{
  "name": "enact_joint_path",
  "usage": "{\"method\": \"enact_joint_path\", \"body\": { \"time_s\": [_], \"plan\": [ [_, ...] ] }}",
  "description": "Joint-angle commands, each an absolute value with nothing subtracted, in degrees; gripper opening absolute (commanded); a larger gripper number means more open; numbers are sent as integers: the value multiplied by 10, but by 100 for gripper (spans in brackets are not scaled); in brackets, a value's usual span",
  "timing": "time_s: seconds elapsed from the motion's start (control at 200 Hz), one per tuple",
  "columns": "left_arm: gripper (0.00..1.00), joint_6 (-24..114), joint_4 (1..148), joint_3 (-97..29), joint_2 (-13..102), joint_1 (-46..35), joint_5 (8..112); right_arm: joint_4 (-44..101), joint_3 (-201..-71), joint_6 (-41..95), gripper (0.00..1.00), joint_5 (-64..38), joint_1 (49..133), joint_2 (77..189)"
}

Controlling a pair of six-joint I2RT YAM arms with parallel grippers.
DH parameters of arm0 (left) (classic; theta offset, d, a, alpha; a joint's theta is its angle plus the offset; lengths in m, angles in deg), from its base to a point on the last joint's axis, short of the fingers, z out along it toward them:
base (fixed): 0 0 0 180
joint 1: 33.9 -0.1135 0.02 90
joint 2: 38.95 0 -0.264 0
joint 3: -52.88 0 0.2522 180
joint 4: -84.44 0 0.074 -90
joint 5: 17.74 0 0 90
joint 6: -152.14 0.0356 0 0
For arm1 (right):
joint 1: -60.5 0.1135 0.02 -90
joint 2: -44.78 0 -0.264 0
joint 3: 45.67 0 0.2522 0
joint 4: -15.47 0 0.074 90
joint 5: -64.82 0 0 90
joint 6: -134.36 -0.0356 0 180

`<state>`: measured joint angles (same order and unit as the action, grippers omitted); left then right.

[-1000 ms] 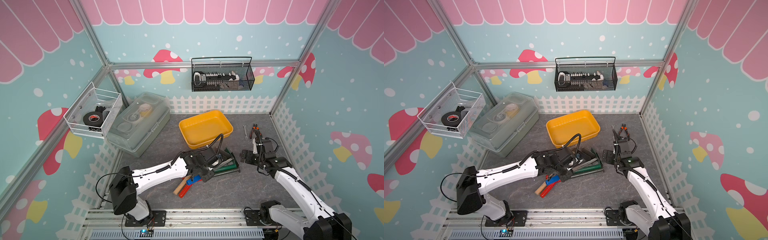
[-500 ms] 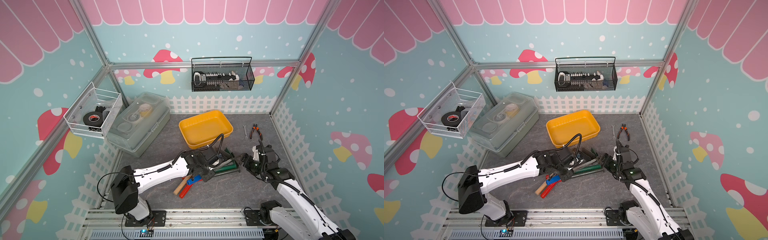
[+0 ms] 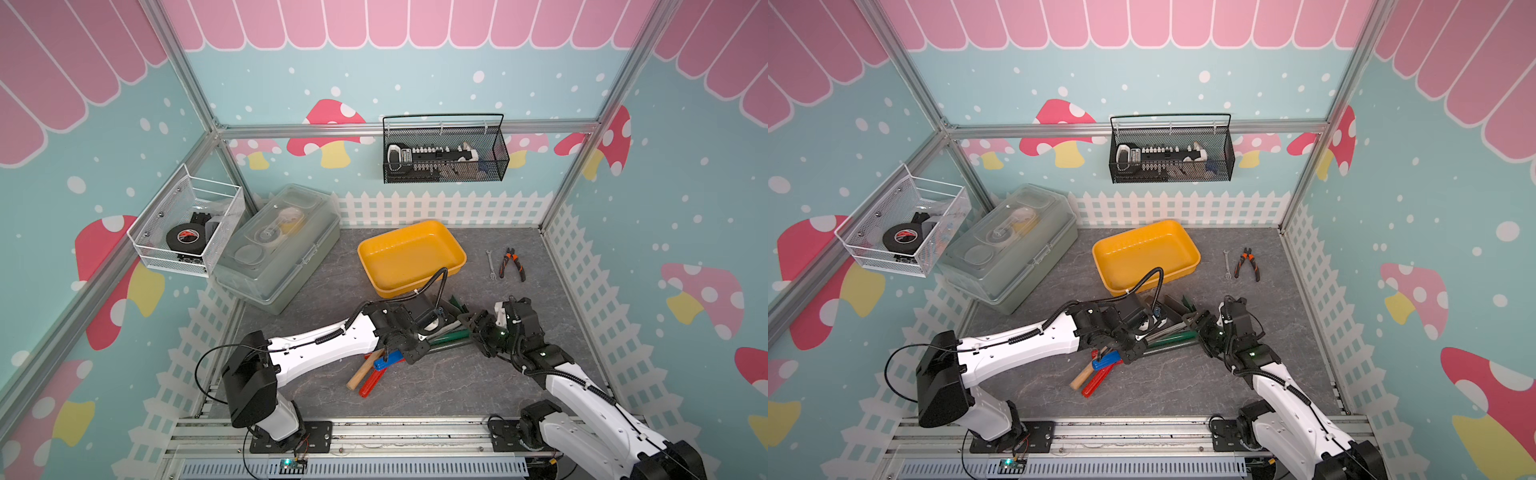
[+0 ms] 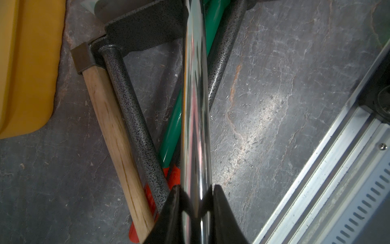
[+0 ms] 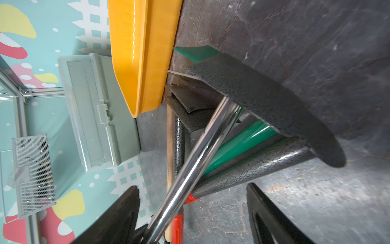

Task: Put the small hoe into the storage box
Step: Pick up the hoe from the center of the board.

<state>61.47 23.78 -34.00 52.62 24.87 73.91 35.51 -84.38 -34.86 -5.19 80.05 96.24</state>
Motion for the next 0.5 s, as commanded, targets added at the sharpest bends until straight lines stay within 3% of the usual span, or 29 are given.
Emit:
{"method": "enact_joint_path", "body": {
  "time_s": [0.0,0.495],
  "plan": [
    [0,618,272,-355,536,241,739,283,-833,-415,79,-61,818,983],
    [0,611,271,-351,544,240,735,121,-830,-507,77,-84,912,1119]
  ]
}}
